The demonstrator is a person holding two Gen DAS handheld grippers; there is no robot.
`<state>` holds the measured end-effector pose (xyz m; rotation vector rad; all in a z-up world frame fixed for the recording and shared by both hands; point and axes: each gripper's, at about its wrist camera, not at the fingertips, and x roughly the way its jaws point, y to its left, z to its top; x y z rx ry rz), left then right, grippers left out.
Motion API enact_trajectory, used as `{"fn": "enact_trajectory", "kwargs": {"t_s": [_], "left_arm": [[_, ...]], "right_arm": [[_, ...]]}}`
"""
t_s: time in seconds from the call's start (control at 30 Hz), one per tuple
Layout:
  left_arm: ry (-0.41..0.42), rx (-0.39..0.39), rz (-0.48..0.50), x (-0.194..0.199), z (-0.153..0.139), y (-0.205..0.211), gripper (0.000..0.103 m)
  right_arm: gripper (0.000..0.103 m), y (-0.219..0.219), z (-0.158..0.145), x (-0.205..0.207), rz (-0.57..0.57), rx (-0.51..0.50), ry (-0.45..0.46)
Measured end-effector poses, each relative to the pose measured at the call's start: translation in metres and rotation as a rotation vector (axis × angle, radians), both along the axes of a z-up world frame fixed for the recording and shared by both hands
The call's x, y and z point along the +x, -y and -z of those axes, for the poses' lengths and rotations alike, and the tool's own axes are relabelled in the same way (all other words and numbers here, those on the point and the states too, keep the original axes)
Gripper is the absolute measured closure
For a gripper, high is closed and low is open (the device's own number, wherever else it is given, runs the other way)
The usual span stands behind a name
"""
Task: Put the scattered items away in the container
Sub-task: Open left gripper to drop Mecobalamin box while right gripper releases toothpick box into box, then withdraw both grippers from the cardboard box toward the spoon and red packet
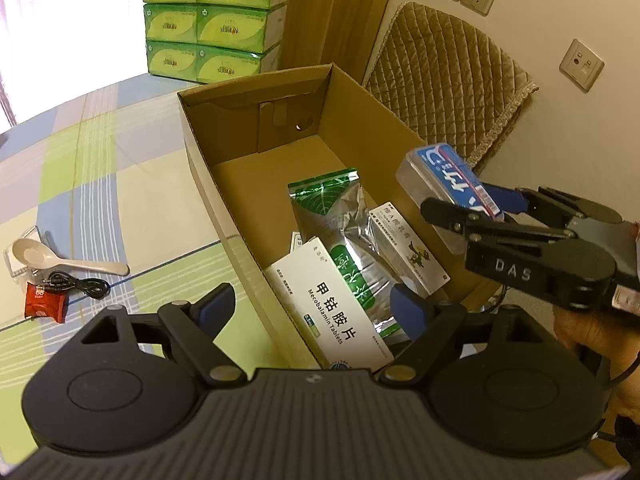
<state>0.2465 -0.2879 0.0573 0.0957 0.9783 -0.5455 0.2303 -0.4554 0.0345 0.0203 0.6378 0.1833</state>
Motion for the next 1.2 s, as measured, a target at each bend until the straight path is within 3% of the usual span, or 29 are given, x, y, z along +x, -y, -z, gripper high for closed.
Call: {"fn": "enact_trajectory", "kwargs": {"t_s": [0.1,0.2,0.8,1.2], "left_arm": [[-0.001,-0.002,0.003,0.0,0.001,-0.001,0.021],[0.003,0.0,0.011,-0.001,0.001,-0.001,0.021],[0.018,0.002,0.014,-0.022,0.002,-0.016,0.018],[0.044,-0.009,-0.066,-0.065,0.005,-0.078,0.014]], "right_arm": [[0.044,-0.001,0.0,0.001,-0.019,0.023,0.008],[0.018,0.002,-0.001,0.0,-0.001,0.046,0.021],[0.018,0.021,-0.002,-0.035,0.054,0.078,0.007],[0.018,-0.018,-0.014,-0.071,-0.031,0.08,0.024]]}}
